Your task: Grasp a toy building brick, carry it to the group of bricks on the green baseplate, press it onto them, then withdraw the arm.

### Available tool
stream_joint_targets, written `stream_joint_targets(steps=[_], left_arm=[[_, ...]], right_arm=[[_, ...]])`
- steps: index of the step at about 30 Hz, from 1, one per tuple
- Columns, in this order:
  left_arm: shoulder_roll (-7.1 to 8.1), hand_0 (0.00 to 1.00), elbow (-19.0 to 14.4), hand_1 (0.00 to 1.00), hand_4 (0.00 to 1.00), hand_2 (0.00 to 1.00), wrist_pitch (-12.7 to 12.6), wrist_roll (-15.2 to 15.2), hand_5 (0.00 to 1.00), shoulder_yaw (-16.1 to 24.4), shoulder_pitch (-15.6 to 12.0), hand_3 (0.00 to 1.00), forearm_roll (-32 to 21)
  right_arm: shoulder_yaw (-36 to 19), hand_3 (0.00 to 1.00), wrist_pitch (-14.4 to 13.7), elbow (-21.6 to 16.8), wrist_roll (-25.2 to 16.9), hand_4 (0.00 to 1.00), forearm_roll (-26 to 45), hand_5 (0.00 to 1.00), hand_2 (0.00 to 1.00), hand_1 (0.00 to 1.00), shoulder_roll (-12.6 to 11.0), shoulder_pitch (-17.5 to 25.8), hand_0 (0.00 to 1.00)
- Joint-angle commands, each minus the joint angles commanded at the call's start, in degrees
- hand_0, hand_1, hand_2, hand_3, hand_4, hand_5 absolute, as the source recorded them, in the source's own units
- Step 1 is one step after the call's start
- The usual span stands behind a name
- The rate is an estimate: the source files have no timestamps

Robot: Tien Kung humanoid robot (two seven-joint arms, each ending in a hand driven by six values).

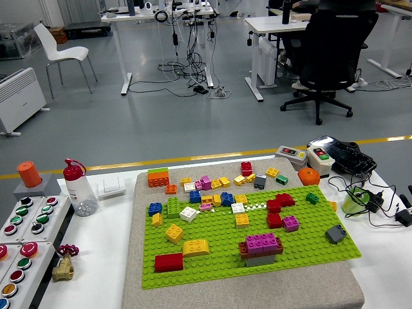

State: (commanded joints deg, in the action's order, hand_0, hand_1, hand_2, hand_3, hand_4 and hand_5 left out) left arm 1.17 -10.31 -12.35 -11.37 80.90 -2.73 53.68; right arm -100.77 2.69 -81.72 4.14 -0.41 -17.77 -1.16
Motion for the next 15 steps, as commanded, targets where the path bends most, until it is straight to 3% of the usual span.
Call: stream_joint_targets(steps=[15], left_arm=[[0.07,0.721,0.0,0.76,0.477,0.829,0.7,-1.5,0.998,-0.8,0.6,0.7,2.1]], right_arm=[[-0.1,0.742,0.1,-0.2,0.8,0.466,-0.4,0.587,0.819,0.806,-0.1,0.7,0.848]])
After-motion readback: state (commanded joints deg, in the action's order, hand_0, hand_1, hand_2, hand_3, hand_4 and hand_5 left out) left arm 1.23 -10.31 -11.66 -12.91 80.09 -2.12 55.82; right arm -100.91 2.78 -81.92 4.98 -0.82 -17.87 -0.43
